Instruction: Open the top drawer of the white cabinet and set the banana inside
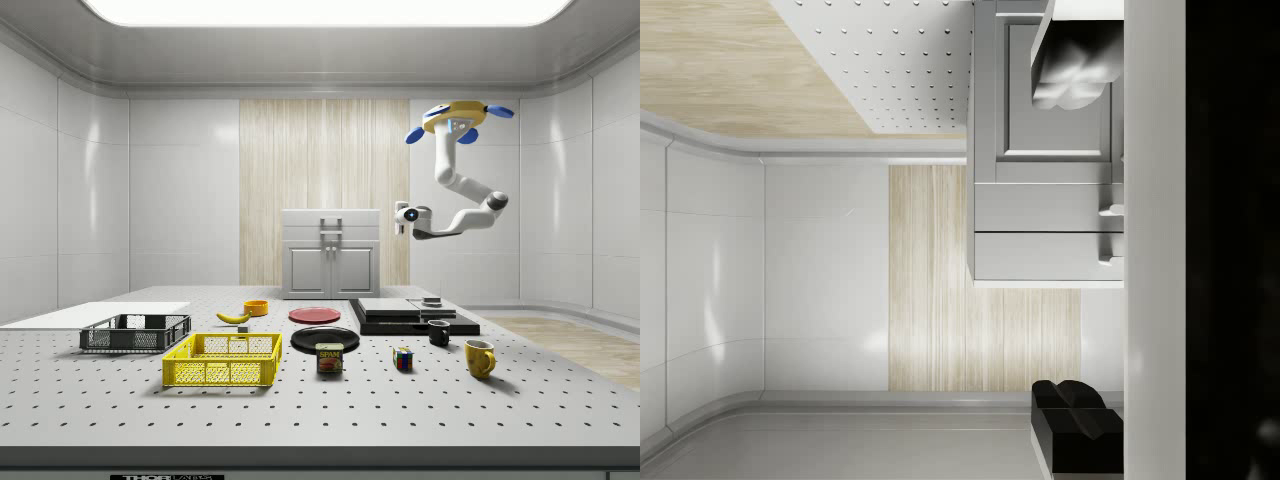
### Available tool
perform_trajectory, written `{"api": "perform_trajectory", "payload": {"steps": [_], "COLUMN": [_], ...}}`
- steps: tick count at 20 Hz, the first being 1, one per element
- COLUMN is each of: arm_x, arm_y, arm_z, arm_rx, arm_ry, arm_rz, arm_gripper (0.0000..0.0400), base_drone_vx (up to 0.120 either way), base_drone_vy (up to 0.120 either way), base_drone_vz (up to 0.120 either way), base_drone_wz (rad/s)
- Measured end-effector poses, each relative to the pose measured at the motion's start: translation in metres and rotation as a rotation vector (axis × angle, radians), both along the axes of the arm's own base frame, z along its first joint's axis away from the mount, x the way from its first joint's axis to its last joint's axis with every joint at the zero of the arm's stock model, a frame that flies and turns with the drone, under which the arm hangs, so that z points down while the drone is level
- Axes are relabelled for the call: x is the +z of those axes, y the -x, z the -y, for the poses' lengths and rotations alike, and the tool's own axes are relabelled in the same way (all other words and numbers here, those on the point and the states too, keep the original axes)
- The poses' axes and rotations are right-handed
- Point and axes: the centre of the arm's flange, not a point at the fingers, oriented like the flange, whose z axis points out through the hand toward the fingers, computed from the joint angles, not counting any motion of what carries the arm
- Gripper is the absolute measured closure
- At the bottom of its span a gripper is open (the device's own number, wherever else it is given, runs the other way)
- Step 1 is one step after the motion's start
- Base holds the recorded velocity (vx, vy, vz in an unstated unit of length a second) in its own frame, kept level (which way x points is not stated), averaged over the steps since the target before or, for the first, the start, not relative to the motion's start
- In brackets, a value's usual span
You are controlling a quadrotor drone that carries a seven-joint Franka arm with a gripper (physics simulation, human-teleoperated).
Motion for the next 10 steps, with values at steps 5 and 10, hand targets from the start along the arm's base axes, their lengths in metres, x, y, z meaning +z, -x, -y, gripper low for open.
{"api": "perform_trajectory", "payload": {"steps": [5, 10], "arm_x": [0.0, 0.0], "arm_y": [0.0, 0.0], "arm_z": [0.0, 0.0], "arm_rx": [0.0, 0.0], "arm_ry": [0.0, 0.0], "arm_rz": [0.0, 0.0], "arm_gripper": [0.0, 0.0], "base_drone_vx": [0.12, 0.12], "base_drone_vy": [-0.032, -0.064], "base_drone_vz": [0.0, 0.0], "base_drone_wz": [0.0, 0.0]}}
